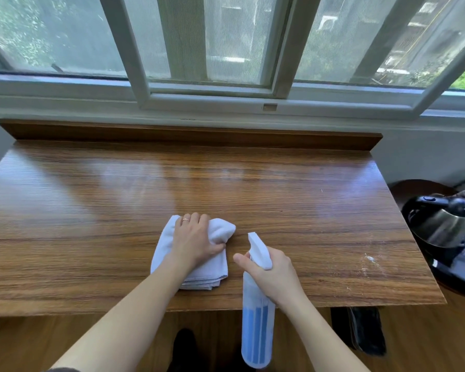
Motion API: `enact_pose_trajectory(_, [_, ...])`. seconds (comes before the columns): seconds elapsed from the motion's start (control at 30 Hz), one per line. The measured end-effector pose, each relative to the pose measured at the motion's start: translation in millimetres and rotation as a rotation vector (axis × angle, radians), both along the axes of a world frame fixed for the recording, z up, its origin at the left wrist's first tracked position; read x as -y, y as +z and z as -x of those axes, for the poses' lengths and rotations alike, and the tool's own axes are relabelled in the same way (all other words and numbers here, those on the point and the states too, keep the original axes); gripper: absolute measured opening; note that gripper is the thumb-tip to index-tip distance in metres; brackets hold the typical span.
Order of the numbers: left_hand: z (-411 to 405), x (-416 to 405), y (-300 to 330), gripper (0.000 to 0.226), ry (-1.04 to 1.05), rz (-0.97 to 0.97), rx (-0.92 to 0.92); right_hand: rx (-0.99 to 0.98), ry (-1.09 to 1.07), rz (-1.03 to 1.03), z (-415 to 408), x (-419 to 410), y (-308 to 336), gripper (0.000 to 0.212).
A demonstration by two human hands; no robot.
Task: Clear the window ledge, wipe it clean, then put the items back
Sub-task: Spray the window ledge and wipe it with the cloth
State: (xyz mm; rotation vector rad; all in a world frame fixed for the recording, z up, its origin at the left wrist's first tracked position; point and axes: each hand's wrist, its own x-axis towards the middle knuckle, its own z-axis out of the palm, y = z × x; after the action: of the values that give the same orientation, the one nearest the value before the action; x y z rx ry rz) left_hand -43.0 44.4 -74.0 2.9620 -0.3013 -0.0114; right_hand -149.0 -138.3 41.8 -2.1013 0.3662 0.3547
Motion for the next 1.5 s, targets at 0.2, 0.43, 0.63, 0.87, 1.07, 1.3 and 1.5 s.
enact_pose_trajectory(0.2, [42.9, 4.9, -2.9, 0.060, -0.003, 0.015, 0.052, 0.014, 0.031, -0.012, 2.1, 3.4, 4.9, 0.032])
enact_pose_trajectory(0.43, [90.0, 14.3, -6.0, 0.054, 0.014, 0.085, 0.119, 0.023, 0.091, -0.023, 5.9, 11.7, 7.7, 0.030])
enact_pose_trajectory(0.63, [76.5, 12.3, -4.9, 0.055, -0.022, 0.073, 0.138, 0.022, 0.120, -0.023, 8.4, 18.1, 2.2, 0.033])
enact_pose_trajectory(0.87, [19.0, 19.1, 6.7, 0.058, 0.028, 0.043, 0.055, -0.005, 0.094, -0.037, 14.4, 23.4, 1.8, 0.036])
enact_pose_trajectory(1.07, [-13.8, 28.1, 9.0, 0.062, 0.090, 0.018, -0.036, 0.004, 0.086, -0.034, 15.3, 29.6, 5.3, 0.040])
enact_pose_trajectory(1.3, [19.8, 26.9, 8.1, 0.059, 0.050, 0.038, 0.003, 0.036, 0.116, -0.041, 7.4, 34.6, 9.7, 0.034])
enact_pose_trajectory(1.5, [67.8, 23.6, 0.6, 0.058, -0.006, 0.080, 0.063, 0.022, 0.136, -0.081, -2.5, 35.5, 11.0, 0.038])
